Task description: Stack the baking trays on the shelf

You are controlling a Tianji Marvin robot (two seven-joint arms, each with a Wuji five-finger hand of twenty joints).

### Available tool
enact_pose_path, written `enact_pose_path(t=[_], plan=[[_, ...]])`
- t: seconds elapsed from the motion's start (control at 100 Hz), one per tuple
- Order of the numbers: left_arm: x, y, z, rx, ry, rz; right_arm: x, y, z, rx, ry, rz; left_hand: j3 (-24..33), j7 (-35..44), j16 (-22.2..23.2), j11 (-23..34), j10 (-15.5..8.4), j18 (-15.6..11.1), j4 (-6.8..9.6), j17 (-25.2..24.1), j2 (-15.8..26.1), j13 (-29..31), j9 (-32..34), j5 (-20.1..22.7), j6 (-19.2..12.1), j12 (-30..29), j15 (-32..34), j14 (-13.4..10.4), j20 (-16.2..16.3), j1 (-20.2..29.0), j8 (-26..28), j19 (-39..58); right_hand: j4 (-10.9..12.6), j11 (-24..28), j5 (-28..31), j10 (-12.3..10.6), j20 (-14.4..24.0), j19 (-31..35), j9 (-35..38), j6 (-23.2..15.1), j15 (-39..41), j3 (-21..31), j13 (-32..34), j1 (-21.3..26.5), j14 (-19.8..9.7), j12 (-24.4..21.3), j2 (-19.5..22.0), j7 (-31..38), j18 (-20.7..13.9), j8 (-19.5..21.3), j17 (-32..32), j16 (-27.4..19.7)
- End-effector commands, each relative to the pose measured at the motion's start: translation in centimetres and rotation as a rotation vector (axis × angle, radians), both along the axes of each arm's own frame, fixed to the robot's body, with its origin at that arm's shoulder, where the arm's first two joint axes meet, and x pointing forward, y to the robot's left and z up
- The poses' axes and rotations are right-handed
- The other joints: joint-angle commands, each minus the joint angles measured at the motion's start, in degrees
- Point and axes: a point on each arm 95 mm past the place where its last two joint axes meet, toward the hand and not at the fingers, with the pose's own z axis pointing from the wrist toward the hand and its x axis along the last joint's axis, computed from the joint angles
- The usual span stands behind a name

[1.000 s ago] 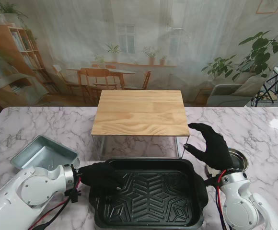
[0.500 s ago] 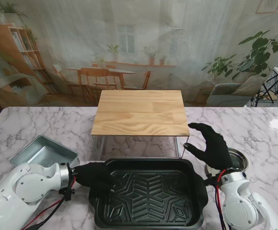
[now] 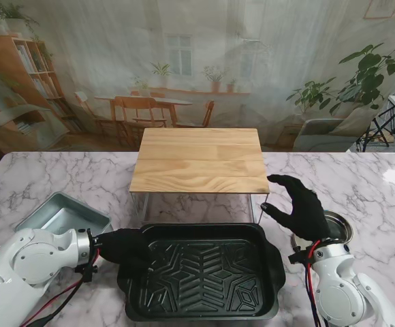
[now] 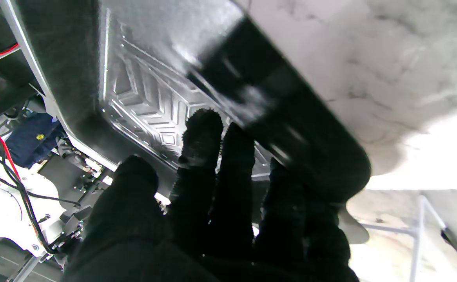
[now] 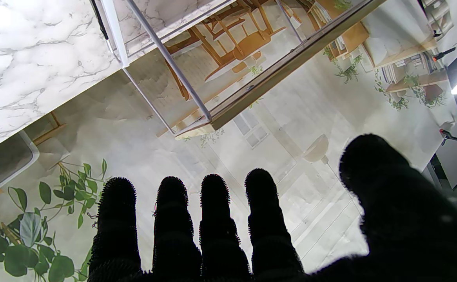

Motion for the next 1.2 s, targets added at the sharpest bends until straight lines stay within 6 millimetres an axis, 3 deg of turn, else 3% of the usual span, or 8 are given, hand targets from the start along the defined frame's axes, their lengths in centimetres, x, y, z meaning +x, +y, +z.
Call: enact_pose_path(t=[0.0, 0.35, 0.54, 0.62, 0.8, 1.05, 1.11, 1.19], plan=[[0.1, 1.1, -0.4, 0.043, 0.011, -0.002, 0.0, 0.1, -0.2, 0.001, 0.009, -0.004, -1.09, 1.09, -0.03, 0.75, -2.44, 5.18, -1.08, 0.78, 1.14, 1.46, 1.43, 1.98, -1.59, 0.29, 1.25, 0.00, 1.19, -1.48, 0.39, 3.02, -0.98, 0.80, 0.30, -0.28, 0.73, -1.12, 0.45, -1.60, -2.13, 0.31, 0.17, -1.38, -1.03, 0.59, 1.90, 0.39, -0.11, -1.14, -0.50, -0.38], [0.6, 2.5, -0.3, 0.076, -0.008, -0.016, 0.0, 0.1, -0.3, 0.002, 0.012, -0.006, -0.84, -3.36, -1.97, -1.16, -3.53, 5.16, -0.79, 0.29, 0.76, 0.43, -0.44, 1.70, -2.72, -2.11, -1.24, -1.97, 0.77, -4.33, -4.32, 2.09, -0.97, 0.87, 0.49, -0.22, 0.73, -1.10, 0.44, -1.61, -2.14, 0.25, 0.08, -1.34, -1.01, 0.62, 1.95, 0.51, -0.13, -1.07, -0.55, -0.39], [0.2, 2.1, 0.3, -0.037, -0.002, 0.025, 0.1, 0.1, -0.3, 0.000, 0.018, -0.006, -0.50, -12.62, -3.20, -4.30, -3.01, 4.67, -0.55, -0.91, -0.80, -3.63, -7.52, -5.76, -3.37, -4.01, -4.00, -2.58, 0.34, -3.97, -9.45, 1.06, -0.96, 0.88, 0.50, -0.24, 0.73, -1.08, 0.40, -1.59, -2.14, 0.25, 0.09, -1.34, -1.10, 0.62, 1.92, 0.56, -0.15, -1.00, -0.57, -0.39], [0.3, 1.9, 1.0, -0.053, -0.034, 0.006, 0.1, 0.2, -0.4, -0.001, 0.019, -0.005, -0.52, -14.59, -3.38, -4.84, -3.39, 4.12, -0.54, -1.19, -1.12, -4.70, -9.31, -7.76, -3.97, -4.25, -4.62, -2.67, 0.20, -4.31, -10.12, 0.75, -0.97, 0.88, 0.43, -0.24, 0.74, -1.07, 0.38, -1.67, -2.14, 0.21, 0.08, -1.39, -1.08, 0.62, 1.95, 0.52, -0.15, -0.99, -0.59, -0.39], [0.3, 1.4, 2.4, -0.078, -0.079, -0.031, 0.1, 0.1, -0.4, 0.001, 0.018, -0.007, -0.23, -15.56, -3.39, -4.78, -3.38, 4.13, -0.36, -1.14, -1.17, -4.92, -9.61, -7.80, -3.62, -4.32, -4.99, -2.66, 0.09, -4.16, -9.90, 0.55, -0.97, 0.91, 0.43, -0.28, 0.73, -1.06, 0.41, -1.61, -2.14, 0.22, 0.06, -1.37, -1.09, 0.63, 1.91, 0.51, -0.09, -0.96, -0.61, -0.40], [-0.3, -0.5, 5.5, -0.176, -0.174, -0.039, 0.1, 0.0, -0.3, 0.006, 0.010, -0.010, 0.78, -16.90, -2.75, -5.10, -0.89, 4.44, -0.27, -0.68, 0.53, -4.71, -9.92, -8.77, -0.96, -4.48, -4.32, -0.81, 0.57, -1.64, -9.52, 1.55, -0.97, 0.89, 0.45, -0.21, 0.72, -1.06, 0.38, -1.70, -2.14, 0.23, 0.05, -1.36, -1.05, 0.62, 1.93, 0.53, -0.07, -0.92, -0.62, -0.40], [-0.4, -1.1, 6.5, -0.202, -0.207, -0.046, 0.0, -0.1, -0.3, 0.007, 0.009, -0.010, 0.68, -18.26, -2.58, -5.38, -0.35, 4.97, -0.41, -0.83, 1.31, -4.99, -10.58, -10.35, -0.28, -4.52, -4.21, -0.57, 0.67, -0.99, -9.78, 1.71, -0.97, 0.91, 0.46, -0.30, 0.72, -1.05, 0.38, -1.67, -2.13, 0.20, 0.07, -1.39, -1.05, 0.63, 1.91, 0.54, -0.09, -0.91, -0.61, -0.39], [-0.4, -1.9, 7.8, -0.234, -0.242, -0.055, -0.1, -0.2, -0.3, 0.008, 0.003, -0.010, -0.42, -23.64, -2.50, -6.16, 0.18, 5.58, -0.48, -1.38, 3.48, -6.41, -13.36, -16.37, 0.28, -4.54, -4.68, -0.59, 0.72, -1.19, -11.40, 1.72, -0.96, 0.91, 0.46, -0.21, 0.72, -1.04, 0.38, -1.65, -2.13, 0.23, 0.08, -1.37, -1.03, 0.63, 1.90, 0.54, -0.07, -0.91, -0.59, -0.40]])
